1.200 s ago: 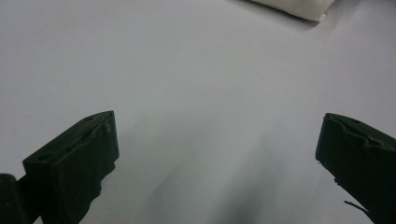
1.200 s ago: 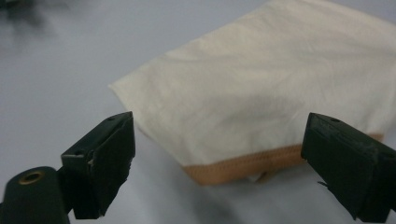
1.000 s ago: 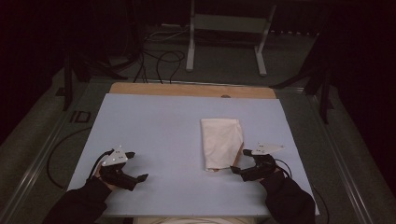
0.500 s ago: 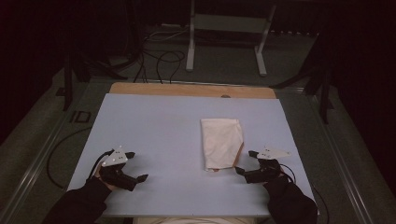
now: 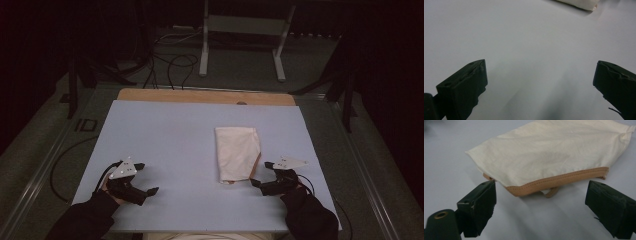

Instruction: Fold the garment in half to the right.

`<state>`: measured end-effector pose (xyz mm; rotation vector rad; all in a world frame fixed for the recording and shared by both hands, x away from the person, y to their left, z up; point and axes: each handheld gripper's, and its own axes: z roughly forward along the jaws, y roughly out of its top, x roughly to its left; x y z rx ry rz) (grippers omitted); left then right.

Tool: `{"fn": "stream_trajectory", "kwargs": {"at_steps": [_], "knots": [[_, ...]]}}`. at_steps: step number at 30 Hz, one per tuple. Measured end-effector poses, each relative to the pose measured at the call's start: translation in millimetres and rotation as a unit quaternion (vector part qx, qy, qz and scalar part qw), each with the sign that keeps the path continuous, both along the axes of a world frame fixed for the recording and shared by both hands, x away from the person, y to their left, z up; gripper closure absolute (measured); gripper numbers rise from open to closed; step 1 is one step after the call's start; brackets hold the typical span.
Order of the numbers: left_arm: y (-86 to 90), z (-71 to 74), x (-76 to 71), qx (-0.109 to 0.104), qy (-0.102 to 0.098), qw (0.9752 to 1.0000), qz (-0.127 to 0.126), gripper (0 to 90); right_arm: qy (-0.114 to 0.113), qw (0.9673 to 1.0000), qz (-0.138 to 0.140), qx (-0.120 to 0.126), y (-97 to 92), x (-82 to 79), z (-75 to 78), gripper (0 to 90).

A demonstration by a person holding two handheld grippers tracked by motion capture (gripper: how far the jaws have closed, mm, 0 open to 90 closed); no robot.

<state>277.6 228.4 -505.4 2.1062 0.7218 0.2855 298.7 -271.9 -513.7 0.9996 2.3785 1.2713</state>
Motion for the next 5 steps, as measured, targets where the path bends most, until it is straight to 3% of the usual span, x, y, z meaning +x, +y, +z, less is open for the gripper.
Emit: {"fn": "stream_trajectory", "kwargs": {"at_steps": [5], "knots": [[-0.7,0.1,-0.1,0.0,0.0,1.0,0.0,0.1,0.002,1.0,0.002,0.0,0.5,-0.2,0.0,10.1]]}}
